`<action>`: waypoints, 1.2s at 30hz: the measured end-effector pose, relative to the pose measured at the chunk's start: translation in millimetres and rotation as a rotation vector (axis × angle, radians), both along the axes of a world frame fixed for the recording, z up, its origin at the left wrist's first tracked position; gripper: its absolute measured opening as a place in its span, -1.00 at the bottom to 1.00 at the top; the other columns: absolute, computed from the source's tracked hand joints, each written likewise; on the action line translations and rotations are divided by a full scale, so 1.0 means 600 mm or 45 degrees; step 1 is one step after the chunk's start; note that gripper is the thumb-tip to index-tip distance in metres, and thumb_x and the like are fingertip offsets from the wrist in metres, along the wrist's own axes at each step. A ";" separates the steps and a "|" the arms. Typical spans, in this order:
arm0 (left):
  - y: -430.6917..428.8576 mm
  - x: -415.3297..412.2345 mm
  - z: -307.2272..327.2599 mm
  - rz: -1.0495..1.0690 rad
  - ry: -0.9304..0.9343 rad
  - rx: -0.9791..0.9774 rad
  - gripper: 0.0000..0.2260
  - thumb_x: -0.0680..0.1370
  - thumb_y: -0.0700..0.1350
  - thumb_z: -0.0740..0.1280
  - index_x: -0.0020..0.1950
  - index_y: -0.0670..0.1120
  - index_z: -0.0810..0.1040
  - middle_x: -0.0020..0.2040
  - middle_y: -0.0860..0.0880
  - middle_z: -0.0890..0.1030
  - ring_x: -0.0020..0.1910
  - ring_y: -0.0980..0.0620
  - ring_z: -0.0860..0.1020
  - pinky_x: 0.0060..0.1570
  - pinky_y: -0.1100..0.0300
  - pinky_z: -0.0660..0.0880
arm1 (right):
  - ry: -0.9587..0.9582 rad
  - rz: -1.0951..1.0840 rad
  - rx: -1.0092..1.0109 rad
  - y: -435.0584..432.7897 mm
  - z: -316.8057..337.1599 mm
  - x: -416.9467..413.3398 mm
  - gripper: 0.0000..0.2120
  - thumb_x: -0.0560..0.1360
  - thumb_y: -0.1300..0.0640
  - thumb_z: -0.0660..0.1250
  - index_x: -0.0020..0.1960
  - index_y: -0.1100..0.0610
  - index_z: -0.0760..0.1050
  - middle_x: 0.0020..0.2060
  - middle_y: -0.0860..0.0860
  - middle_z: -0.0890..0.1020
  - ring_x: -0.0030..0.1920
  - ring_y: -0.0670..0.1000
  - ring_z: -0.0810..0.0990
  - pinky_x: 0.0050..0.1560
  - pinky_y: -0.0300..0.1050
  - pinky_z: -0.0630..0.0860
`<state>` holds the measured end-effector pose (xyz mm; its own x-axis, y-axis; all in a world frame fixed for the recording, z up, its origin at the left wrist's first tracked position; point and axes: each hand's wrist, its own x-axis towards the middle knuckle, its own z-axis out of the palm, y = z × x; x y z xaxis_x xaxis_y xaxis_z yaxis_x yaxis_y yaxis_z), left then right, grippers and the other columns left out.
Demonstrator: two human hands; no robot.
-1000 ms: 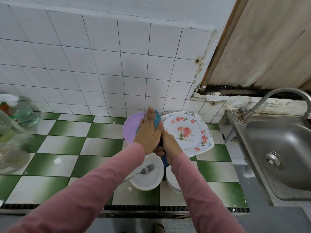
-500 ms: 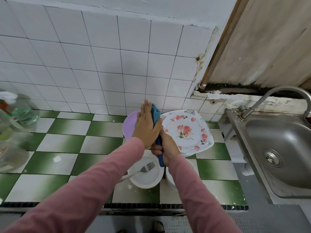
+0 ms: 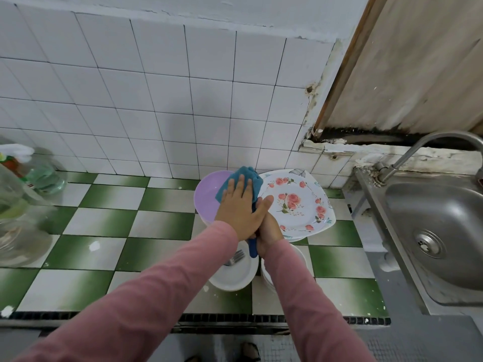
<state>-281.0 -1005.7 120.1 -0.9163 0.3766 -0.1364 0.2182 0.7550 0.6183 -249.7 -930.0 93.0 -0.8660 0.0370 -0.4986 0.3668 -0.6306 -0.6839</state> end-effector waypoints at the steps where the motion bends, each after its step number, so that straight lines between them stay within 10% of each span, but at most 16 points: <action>1: -0.003 -0.002 0.002 -0.027 -0.018 -0.010 -0.34 0.64 0.26 0.01 0.62 -0.05 -0.07 0.62 0.00 -0.11 0.58 0.00 -0.21 0.51 0.08 -0.24 | -0.011 -0.008 0.032 0.001 -0.001 -0.001 -0.68 0.64 -0.15 0.18 0.22 -0.05 0.58 0.14 0.06 0.69 0.18 0.09 0.63 0.23 0.06 0.50; 4: -0.015 -0.009 0.000 -0.141 -0.005 -0.068 -0.37 0.64 0.25 -0.01 0.62 -0.05 -0.01 0.62 0.01 0.00 0.59 0.02 -0.10 0.56 0.06 -0.12 | -0.050 -0.082 0.111 0.004 -0.005 -0.003 -0.61 0.51 -0.19 0.31 0.22 -0.02 0.62 0.13 0.21 0.67 -0.19 0.02 0.47 -0.22 -0.13 0.34; 8: -0.019 -0.031 -0.004 -0.179 -0.018 -0.233 -0.36 0.65 0.23 -0.09 0.62 -0.11 -0.12 0.62 -0.05 -0.10 0.59 -0.03 -0.15 0.56 0.04 -0.17 | -0.098 -0.011 0.131 0.005 -0.004 -0.003 -0.71 0.68 -0.07 0.15 0.06 0.08 0.55 -0.45 -0.02 0.38 -0.56 -0.13 0.18 -0.59 -0.28 0.14; 18: -0.022 -0.038 -0.004 -0.175 0.122 -0.067 -0.50 0.69 0.09 0.06 0.58 -0.09 0.17 0.59 -0.01 0.17 0.57 0.01 0.09 0.52 0.11 0.07 | -0.116 0.000 0.078 0.021 0.000 -0.009 -0.61 0.67 -0.17 0.10 -0.03 0.12 0.48 -0.53 -0.04 0.34 -0.61 -0.15 0.16 -0.65 -0.31 0.10; 22: -0.027 -0.030 0.002 -0.250 0.245 -0.011 -0.76 0.68 -0.05 0.10 0.11 -0.15 0.51 0.12 -0.12 0.59 0.04 -0.07 0.51 0.00 0.18 0.36 | -0.146 0.000 0.023 0.035 -0.001 -0.009 -0.57 0.68 -0.17 0.06 -0.06 0.15 0.47 -0.52 -0.02 0.38 -0.63 -0.15 0.18 -0.67 -0.32 0.12; 26: -0.039 -0.033 0.013 -0.187 -0.052 0.264 -0.74 0.67 -0.05 0.11 -0.09 -0.18 0.44 -0.24 -0.10 0.51 -0.29 -0.01 0.39 -0.23 0.13 0.30 | -0.093 -0.019 0.000 0.051 -0.011 -0.016 -0.52 0.68 -0.20 0.03 -0.11 0.17 0.43 -0.49 0.00 0.39 -0.63 -0.14 0.18 -0.68 -0.31 0.14; 32: -0.034 -0.033 0.010 0.254 -0.699 0.909 -0.76 0.66 0.06 0.14 0.11 -0.03 0.52 0.09 -0.14 0.63 0.05 -0.14 0.58 0.19 -0.10 0.52 | -0.029 -0.167 0.048 0.086 0.004 0.003 -0.59 0.66 -0.17 0.12 -0.03 0.16 0.47 -0.42 0.02 0.37 -0.59 -0.12 0.21 -0.64 -0.32 0.17; 36: -0.015 -0.031 0.003 0.457 -1.119 1.253 -0.68 0.66 0.01 0.16 0.32 -0.14 0.46 0.19 -0.16 0.61 0.10 -0.14 0.58 0.13 -0.06 0.53 | -0.004 -0.296 0.251 0.112 0.011 0.033 -0.77 0.60 0.04 0.32 0.15 0.18 0.45 -0.33 0.01 0.40 -0.52 -0.11 0.25 -0.59 -0.29 0.21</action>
<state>-299.3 -1014.7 122.0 -0.7343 0.4176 -0.5352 -0.6346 -0.1421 0.7597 -229.9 -863.1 99.7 -0.8214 0.3307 -0.4647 0.2304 -0.5529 -0.8008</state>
